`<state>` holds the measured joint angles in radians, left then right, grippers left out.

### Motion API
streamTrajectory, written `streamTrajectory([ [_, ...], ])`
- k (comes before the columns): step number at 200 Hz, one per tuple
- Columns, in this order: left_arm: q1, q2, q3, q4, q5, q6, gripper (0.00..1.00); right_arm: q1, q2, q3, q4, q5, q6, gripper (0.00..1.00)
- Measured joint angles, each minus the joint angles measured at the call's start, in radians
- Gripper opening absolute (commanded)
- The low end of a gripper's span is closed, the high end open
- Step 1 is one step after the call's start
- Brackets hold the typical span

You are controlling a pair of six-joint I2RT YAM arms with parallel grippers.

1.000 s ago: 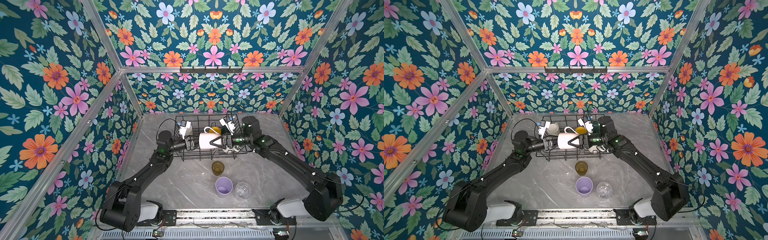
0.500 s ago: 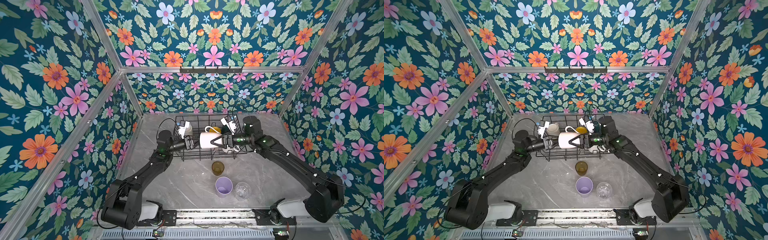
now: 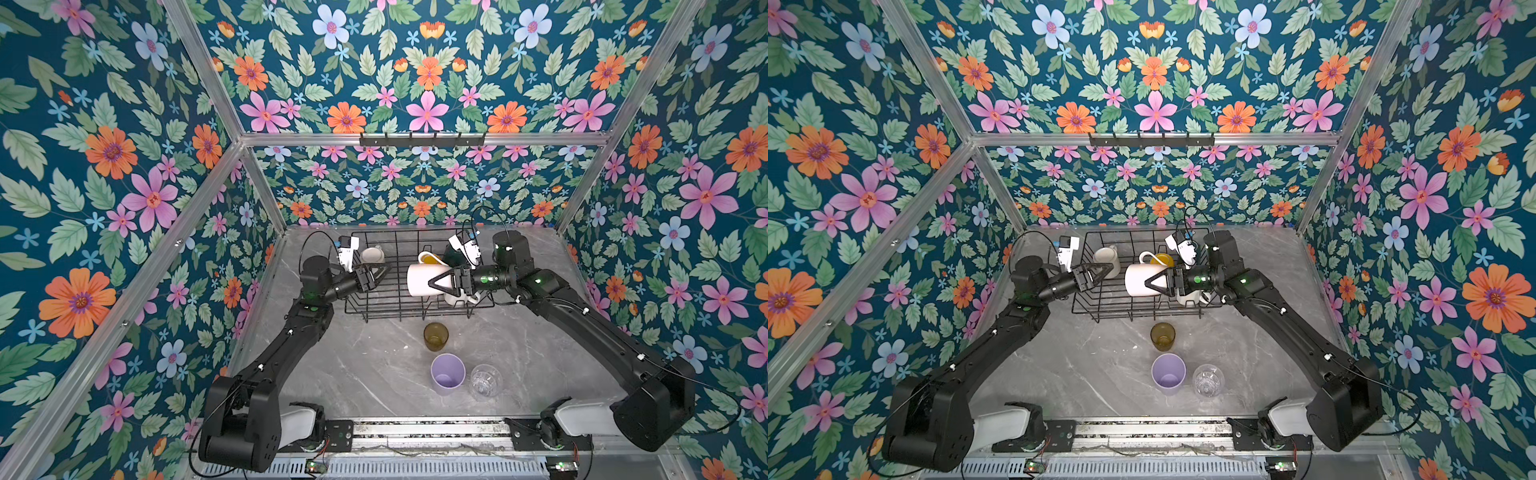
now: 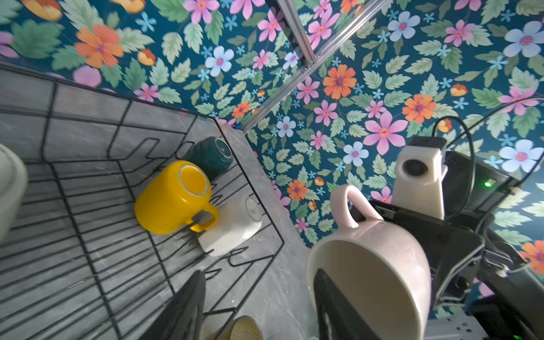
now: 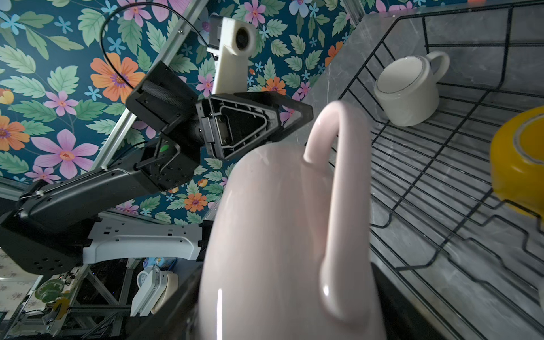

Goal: Load cups into a dish rack
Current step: Pick up the cup from the bottom-center of the table.

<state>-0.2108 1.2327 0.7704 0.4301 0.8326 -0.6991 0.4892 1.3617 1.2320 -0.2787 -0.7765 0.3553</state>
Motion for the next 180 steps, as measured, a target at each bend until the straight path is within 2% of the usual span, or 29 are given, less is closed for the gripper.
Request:
streamTrajectory([
  [87,0.031,-0.139,0.068,-0.277,-0.281,0.206,0.66,-0.001,0.017,0.085,-0.228,0.164,-0.109,0.38],
  [144,0.039,-0.205,0.071,-0.349,-0.391,0.269,0.66,-0.001,0.058,0.131,-0.309,0.24,-0.156,0.38],
  [180,0.04,-0.232,0.068,-0.383,-0.422,0.294,0.66,-0.002,0.092,0.172,-0.362,0.298,-0.193,0.37],
])
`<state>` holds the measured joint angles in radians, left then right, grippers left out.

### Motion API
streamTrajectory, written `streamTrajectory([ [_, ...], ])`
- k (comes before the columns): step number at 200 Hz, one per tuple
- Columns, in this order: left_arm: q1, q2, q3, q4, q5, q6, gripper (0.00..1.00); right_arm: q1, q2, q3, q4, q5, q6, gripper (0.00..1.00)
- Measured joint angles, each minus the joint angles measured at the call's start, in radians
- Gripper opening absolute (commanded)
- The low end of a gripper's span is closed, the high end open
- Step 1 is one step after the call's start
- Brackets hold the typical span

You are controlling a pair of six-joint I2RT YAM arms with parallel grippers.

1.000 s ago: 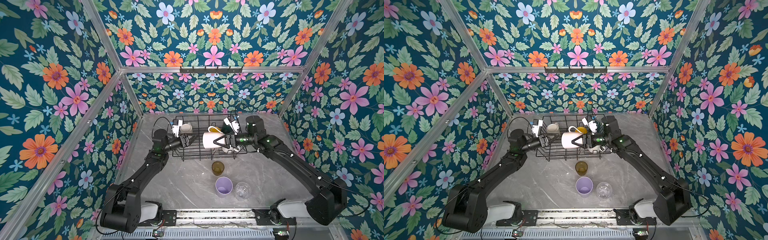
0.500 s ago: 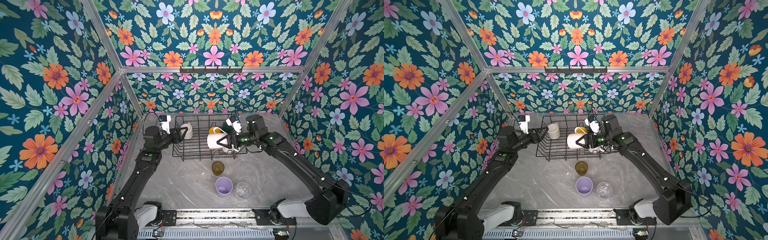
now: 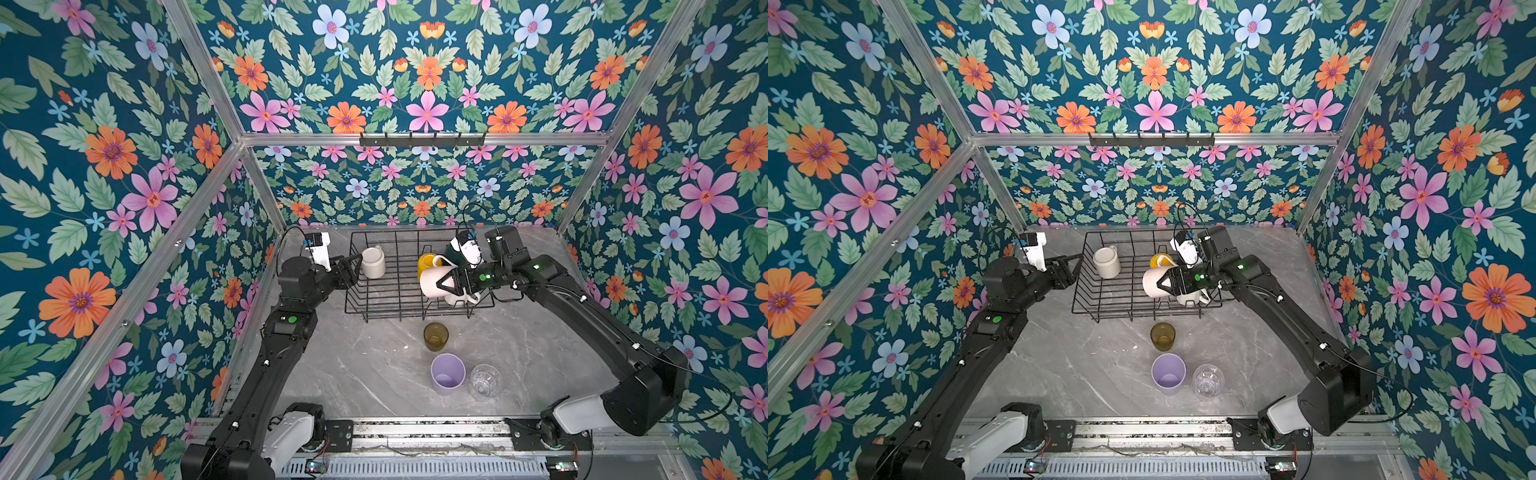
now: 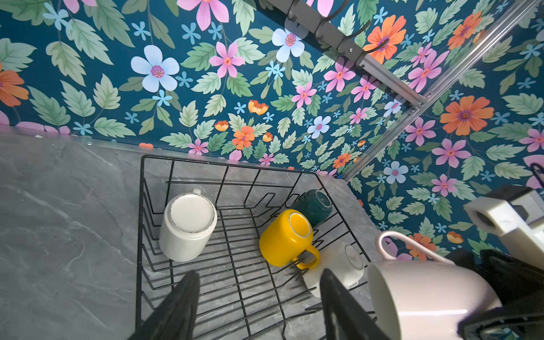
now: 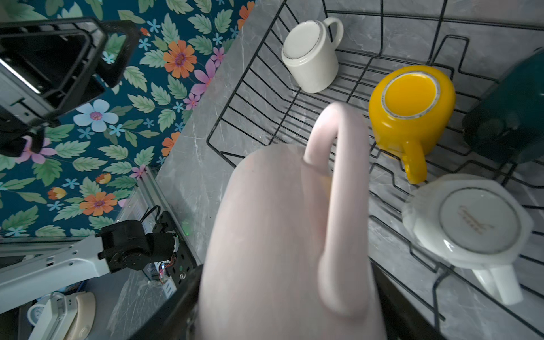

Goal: Load cups into a dish rack
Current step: Pick up the cup from the bottom-center of the table.

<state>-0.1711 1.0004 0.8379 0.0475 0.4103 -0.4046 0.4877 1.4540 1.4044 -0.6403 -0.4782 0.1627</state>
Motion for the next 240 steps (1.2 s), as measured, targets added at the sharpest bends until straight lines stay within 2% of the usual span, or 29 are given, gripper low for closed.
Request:
streamTrajectory([
  [99,0.008,-0.055,-0.019,-0.047,-0.051,0.037,0.66,0.0,0.088,0.068,-0.102,0.142,-0.065,0.35],
  [240,0.017,-0.085,-0.044,-0.064,-0.071,0.043,0.66,0.033,0.219,0.152,-0.125,0.28,-0.114,0.33],
])
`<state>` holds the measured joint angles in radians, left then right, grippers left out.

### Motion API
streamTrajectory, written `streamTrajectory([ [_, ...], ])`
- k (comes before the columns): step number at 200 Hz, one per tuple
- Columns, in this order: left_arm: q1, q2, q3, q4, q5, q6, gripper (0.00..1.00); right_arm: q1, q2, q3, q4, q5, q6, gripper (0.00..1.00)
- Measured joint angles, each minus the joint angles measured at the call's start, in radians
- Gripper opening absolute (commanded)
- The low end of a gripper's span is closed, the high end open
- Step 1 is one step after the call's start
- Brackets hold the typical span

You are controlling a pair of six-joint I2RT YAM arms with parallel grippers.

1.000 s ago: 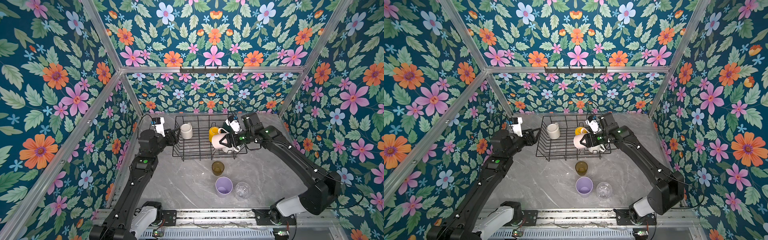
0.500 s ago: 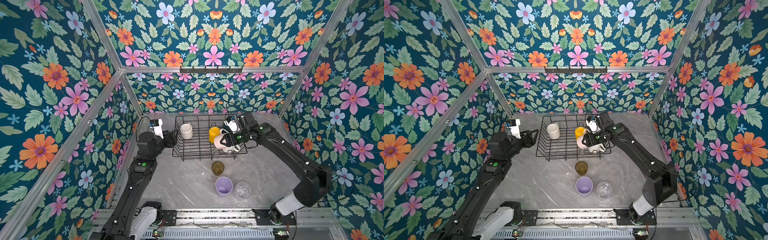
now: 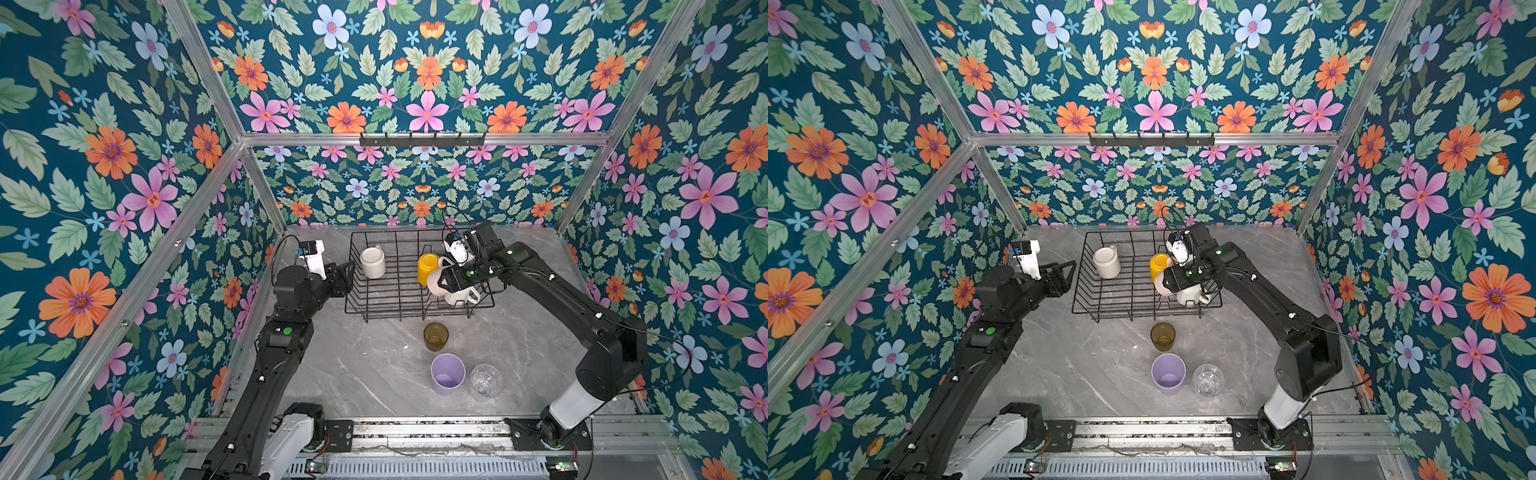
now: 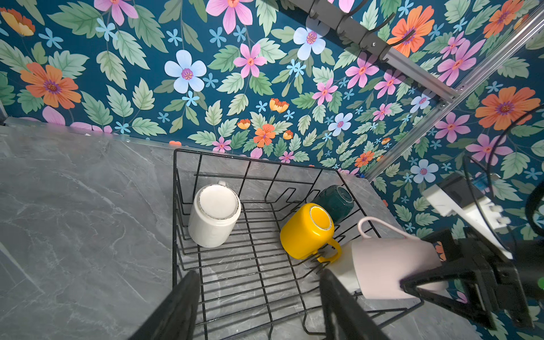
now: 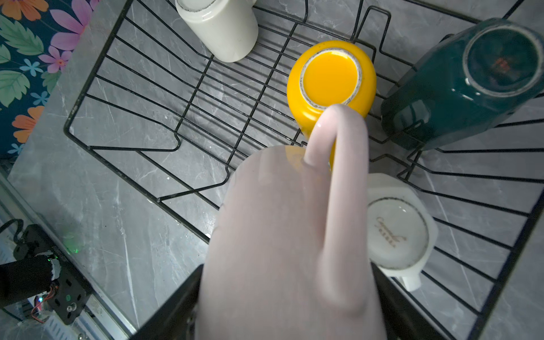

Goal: Load cups into a dish rack
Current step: Pick up the cup from the bottom-center of the table.

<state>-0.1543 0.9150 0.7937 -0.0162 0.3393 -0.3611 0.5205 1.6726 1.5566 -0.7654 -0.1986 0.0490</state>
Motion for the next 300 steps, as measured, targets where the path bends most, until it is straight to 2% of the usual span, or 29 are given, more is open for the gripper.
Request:
streamTrajectory([
  [140,0.008,-0.015,-0.024,0.0,-0.008,0.001,0.66,0.059,0.163,0.089,-0.039,0.121,-0.034,0.33],
  [209,0.015,-0.032,-0.025,-0.002,-0.023,0.004,0.66,0.066,0.217,0.113,-0.072,0.129,-0.045,0.33],
  [300,0.017,-0.04,-0.031,-0.004,-0.023,0.004,0.67,0.073,0.213,0.136,-0.101,0.153,-0.05,0.29],
])
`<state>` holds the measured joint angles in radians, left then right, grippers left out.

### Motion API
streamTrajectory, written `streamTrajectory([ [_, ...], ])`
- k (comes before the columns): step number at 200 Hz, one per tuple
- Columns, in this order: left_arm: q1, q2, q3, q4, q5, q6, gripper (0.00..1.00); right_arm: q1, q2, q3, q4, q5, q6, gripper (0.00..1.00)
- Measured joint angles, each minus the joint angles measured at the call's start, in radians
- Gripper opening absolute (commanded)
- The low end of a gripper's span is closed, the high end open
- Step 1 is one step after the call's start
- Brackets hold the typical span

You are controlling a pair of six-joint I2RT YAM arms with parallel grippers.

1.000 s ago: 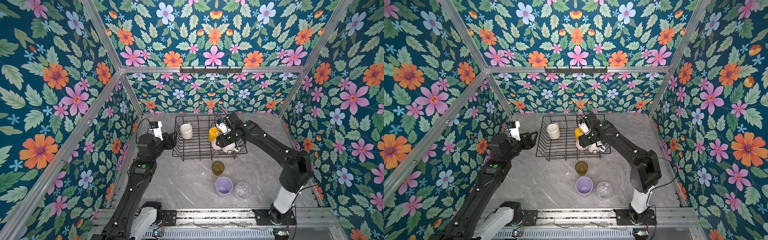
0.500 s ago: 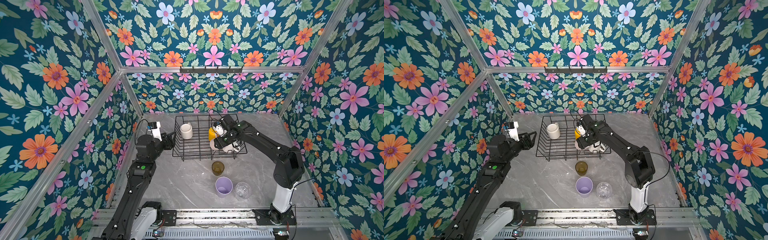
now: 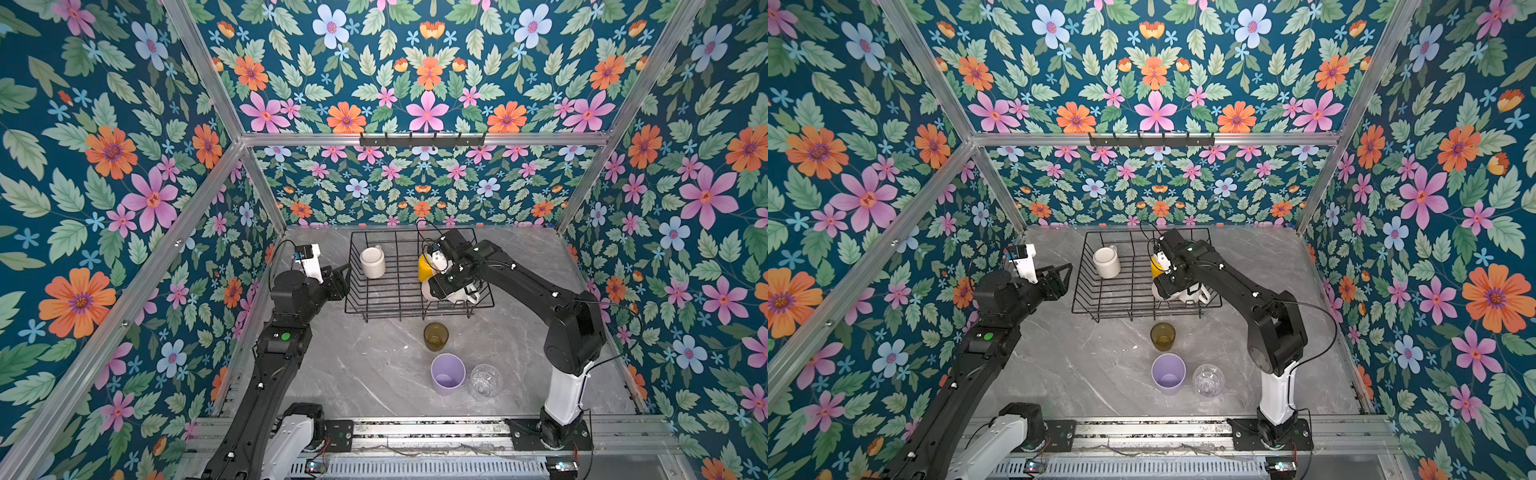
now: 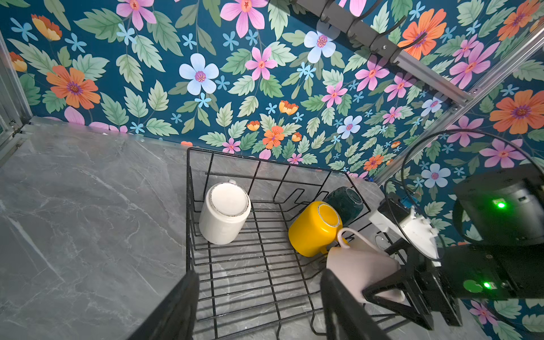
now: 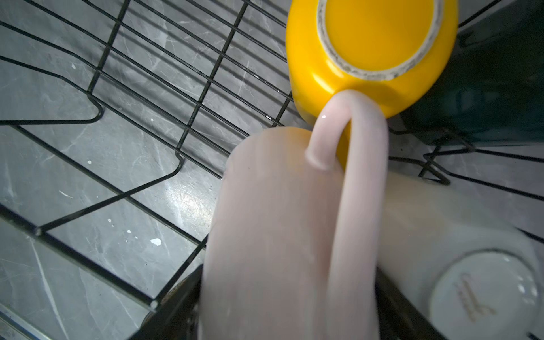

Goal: Load cups into a dish rack
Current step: Pick up the cup from the bottom-center of the table.

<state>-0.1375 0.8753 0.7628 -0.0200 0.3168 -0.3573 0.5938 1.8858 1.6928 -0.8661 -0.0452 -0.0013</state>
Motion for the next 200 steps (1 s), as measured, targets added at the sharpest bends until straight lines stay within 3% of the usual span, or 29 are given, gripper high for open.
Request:
streamTrajectory([
  [120,0.002,-0.003,-0.005,0.0,0.002,0.0,0.67,0.027,-0.027,0.044,-0.094,0.056,-0.035,0.29],
  [200,0.002,-0.011,-0.013,-0.003,0.005,0.0,0.67,0.035,0.037,0.109,-0.133,0.064,-0.056,0.29],
])
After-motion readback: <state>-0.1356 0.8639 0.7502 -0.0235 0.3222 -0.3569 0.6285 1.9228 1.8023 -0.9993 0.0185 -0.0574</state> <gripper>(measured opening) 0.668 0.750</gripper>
